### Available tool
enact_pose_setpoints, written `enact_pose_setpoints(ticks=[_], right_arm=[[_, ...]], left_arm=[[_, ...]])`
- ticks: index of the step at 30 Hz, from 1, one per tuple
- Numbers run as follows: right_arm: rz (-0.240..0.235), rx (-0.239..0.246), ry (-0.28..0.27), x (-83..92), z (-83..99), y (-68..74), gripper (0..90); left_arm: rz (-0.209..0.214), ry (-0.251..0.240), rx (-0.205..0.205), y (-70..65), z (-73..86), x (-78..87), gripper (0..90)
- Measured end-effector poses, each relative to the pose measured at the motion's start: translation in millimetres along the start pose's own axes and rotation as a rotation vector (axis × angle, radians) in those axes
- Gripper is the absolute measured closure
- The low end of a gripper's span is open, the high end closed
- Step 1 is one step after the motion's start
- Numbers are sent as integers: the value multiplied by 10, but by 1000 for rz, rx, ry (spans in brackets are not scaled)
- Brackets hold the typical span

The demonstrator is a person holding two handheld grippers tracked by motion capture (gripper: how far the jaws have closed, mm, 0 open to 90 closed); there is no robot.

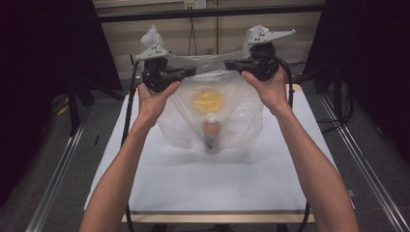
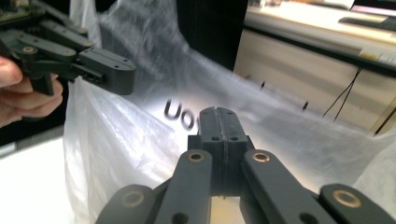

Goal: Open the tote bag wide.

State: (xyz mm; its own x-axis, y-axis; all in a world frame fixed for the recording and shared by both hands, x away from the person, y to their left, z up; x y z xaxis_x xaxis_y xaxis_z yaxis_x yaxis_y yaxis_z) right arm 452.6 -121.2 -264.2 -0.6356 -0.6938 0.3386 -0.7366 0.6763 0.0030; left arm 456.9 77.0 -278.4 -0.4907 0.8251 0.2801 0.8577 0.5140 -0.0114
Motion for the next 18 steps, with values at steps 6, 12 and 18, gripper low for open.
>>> enact_pose_setpoints(ticks=[6, 12, 18], right_arm=[[-36, 0, 61, -138, 314, 93, 900], [-66, -7, 92, -201, 552, 179, 900], [-109, -8, 111, -288, 762, 307, 900]], left_arm=[[18, 83, -42, -103, 249, -120, 900], [53, 117, -38, -171, 470, -159, 900], [72, 134, -15, -186, 681, -187, 900]])
Point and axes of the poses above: each handheld gripper's, and its own axes: x roughly backward along the jaws, z roughly out of its underside, y roughly to its left, the point moved 6 cm from there along -x, roughly forward along the jaws, and after that the axes turned 1 degree about -z, right-handed, at the moved point
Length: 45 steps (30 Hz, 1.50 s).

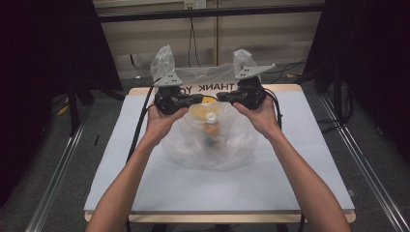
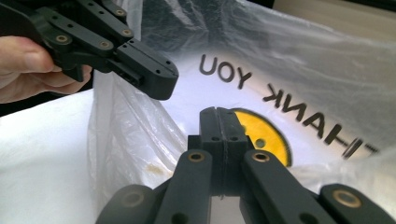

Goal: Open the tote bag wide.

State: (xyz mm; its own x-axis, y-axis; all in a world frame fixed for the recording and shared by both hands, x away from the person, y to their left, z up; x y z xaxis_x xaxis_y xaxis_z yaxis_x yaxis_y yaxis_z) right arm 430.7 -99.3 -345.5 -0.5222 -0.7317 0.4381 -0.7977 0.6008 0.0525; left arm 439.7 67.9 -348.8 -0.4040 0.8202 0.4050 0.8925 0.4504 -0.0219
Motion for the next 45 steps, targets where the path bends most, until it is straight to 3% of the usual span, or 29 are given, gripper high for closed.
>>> enact_pose_setpoints(ticks=[6, 11, 15, 17, 20, 31, 42, 45], right_arm=[[-8, -23, 35, -65, 223, -9, 900], [-25, -17, 57, -57, 325, 76, 900], [-36, 4, 35, -32, 334, 165, 900], [-42, 19, 44, -22, 347, 248, 900], [-44, 2, 53, -25, 423, 240, 900], [-56, -25, 97, -119, 653, 255, 900], [-36, -54, 130, -130, 885, 163, 900], [-26, -69, 159, -174, 1031, 106, 900]], left_arm=[[16, 24, -2, -45, 121, -22, 900], [31, 30, 2, -110, 206, -38, 900], [55, 3, 0, -220, 245, 7, 900], [54, 15, -3, -259, 283, 21, 900], [35, 38, -3, -221, 353, 19, 900], [28, 102, 20, -175, 670, -47, 900], [12, 171, 46, -108, 925, -194, 900], [8, 198, 40, -82, 999, -235, 900]])
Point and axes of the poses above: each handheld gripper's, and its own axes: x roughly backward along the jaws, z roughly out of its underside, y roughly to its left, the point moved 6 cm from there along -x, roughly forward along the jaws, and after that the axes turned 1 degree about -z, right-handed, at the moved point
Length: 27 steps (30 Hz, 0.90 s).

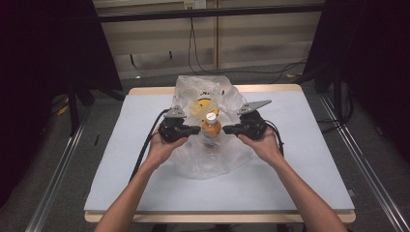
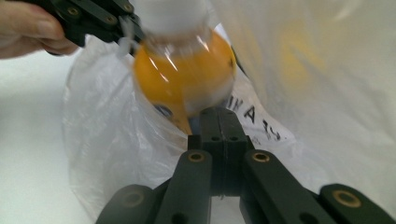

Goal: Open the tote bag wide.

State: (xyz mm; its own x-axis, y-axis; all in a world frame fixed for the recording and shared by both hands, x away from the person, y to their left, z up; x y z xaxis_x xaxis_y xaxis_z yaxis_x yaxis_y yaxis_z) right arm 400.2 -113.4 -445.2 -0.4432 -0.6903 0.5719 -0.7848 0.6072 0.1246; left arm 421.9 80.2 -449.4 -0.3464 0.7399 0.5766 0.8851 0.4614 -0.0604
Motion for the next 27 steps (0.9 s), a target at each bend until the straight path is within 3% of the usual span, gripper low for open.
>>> enact_pose_setpoints(ticks=[9, 13, 15, 17, 19, 22, 23, 25, 26, 27], right_arm=[[-3, -44, 29, -172, 166, -183, 900], [-21, -61, 102, -313, 358, -227, 900], [-20, -67, 127, -351, 434, -253, 900], [-12, -72, 146, -372, 499, -281, 900], [-18, -76, 149, -375, 522, -287, 900], [-16, -81, 170, -368, 606, -284, 900], [-13, -80, 184, -360, 636, -282, 900], [-17, -82, 201, -345, 705, -288, 900], [-27, -98, 195, -321, 726, -293, 900], [-27, -96, 193, -284, 749, -309, 900]], left_arm=[[-1, 77, 10, 79, 137, -159, 900], [11, 152, 25, 133, 322, -297, 900], [19, 156, 36, 159, 391, -345, 900], [18, 181, 38, 189, 448, -349, 900], [25, 170, 51, 189, 461, -357, 900], [7, 221, 43, 214, 532, -306, 900], [9, 238, 16, 230, 551, -295, 900], [2, 237, 37, 222, 601, -284, 900], [3, 253, 27, 232, 650, -277, 900], [0, 237, 28, 238, 674, -273, 900]])
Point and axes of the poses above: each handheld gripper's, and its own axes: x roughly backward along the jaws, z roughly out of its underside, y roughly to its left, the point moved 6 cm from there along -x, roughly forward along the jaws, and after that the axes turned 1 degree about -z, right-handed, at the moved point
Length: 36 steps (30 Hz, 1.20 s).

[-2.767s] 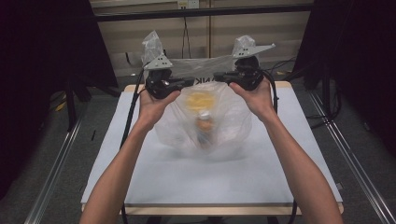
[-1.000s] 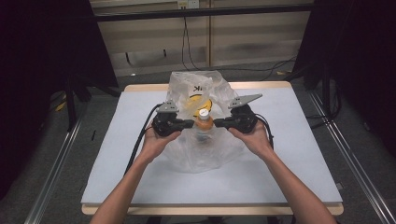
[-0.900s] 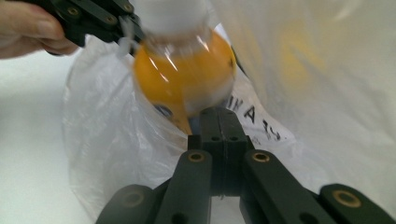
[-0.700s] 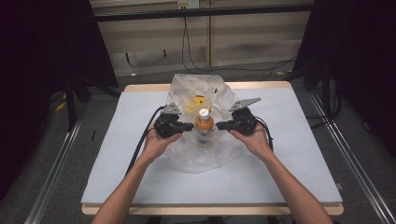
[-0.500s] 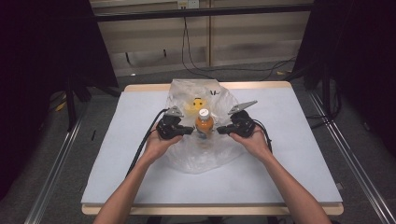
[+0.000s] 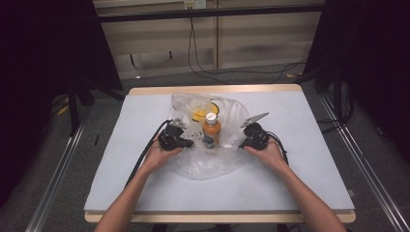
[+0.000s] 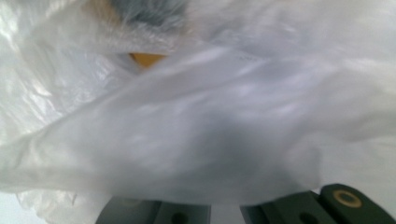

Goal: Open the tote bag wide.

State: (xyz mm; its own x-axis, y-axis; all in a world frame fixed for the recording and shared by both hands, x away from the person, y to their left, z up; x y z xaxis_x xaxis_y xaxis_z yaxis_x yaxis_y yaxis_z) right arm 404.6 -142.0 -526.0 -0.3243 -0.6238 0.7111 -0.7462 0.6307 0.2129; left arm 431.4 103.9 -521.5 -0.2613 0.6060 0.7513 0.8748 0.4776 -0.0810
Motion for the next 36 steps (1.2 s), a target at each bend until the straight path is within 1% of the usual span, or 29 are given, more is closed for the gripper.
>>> enact_pose_setpoints(ticks=[2, 4, 5, 6, 9, 10, 11, 13, 14, 15, 16, 17, 18, 19, 21, 22, 24, 25, 26, 27, 28, 29, 30, 31, 32, 33, 34, 35, 36], right_arm=[[0, 1, 3, 53, 52, -19, 900], [-7, -9, -2, 116, 121, -20, 900], [-8, -6, -4, 147, 155, -18, 900], [-13, -10, -5, 185, 197, -13, 900], [-10, -7, 0, 236, 254, 14, 900], [-8, -4, 9, 251, 270, 29, 900], [-7, 0, 15, 267, 284, 42, 900], [-10, 2, 21, 302, 326, 71, 900], [-11, 6, 20, 315, 342, 80, 900], [-16, 9, 19, 324, 352, 85, 900], [-19, 4, 22, 339, 370, 88, 900], [-24, 1, 16, 345, 378, 86, 900], [-21, 3, 11, 346, 382, 87, 900], [-18, 3, 10, 347, 384, 91, 900], [-12, 1, 6, 349, 386, 95, 900], [2, 8, -4, 350, 388, 95, 900], [4, 13, -19, 351, 391, 115, 900], [1, 12, -22, 358, 391, 128, 900], [-3, 13, -31, 379, 386, 142, 900], [-20, 13, -55, 405, 373, 159, 900], [-29, 10, -71, 443, 365, 173, 900], [-34, 5, -93, 492, 358, 185, 900], [-43, 1, -109, 521, 357, 192, 900], [-49, -4, -126, 561, 360, 208, 900], [-48, 6, -143, 604, 360, 230, 900], [-51, 8, -160, 647, 359, 256, 900], [-51, 8, -160, 647, 359, 256, 900], [-63, 9, -202, 747, 361, 313, 900], [-66, 2, -227, 790, 363, 330, 900]], left_arm=[[22, -4, 27, 23, 53, 39, 900], [19, -5, 33, 26, 92, 75, 900], [18, 0, 22, 20, 114, 98, 900], [13, 11, 1, 14, 128, 115, 900], [12, 38, -8, -34, 170, 165, 900], [10, 44, -16, -47, 189, 185, 900], [13, 38, -22, -61, 206, 199, 900], [14, 50, -36, -78, 258, 250, 900], [18, 52, -33, -84, 275, 265, 900], [21, 46, -34, -91, 292, 278, 900], [29, 39, -25, -102, 311, 290, 900], [37, 27, -28, -110, 331, 302, 900], [29, 24, -29, -112, 346, 313, 900], [30, 10, -19, -128, 364, 321, 900], [33, 0, -19, -131, 370, 321, 900], [34, -11, -6, -139, 378, 327, 900], [42, -38, 5, -144, 396, 329, 900], [59, -45, 13, -153, 398, 342, 900], [58, -65, 9, -154, 392, 363, 900], [61, -80, 15, -158, 380, 394, 900], [61, -80, 15, -158, 380, 394, 900], [62, -119, 25, -158, 348, 456, 900], [69, -127, 25, -161, 336, 485, 900], [68, -147, 32, -170, 321, 507, 900], [71, -162, 35, -186, 304, 527, 900], [68, -159, 26, -197, 298, 544, 900], [68, -159, 26, -197, 298, 544, 900], [69, -162, 22, -212, 290, 542, 900], [66, -156, 22, -212, 295, 530, 900]])
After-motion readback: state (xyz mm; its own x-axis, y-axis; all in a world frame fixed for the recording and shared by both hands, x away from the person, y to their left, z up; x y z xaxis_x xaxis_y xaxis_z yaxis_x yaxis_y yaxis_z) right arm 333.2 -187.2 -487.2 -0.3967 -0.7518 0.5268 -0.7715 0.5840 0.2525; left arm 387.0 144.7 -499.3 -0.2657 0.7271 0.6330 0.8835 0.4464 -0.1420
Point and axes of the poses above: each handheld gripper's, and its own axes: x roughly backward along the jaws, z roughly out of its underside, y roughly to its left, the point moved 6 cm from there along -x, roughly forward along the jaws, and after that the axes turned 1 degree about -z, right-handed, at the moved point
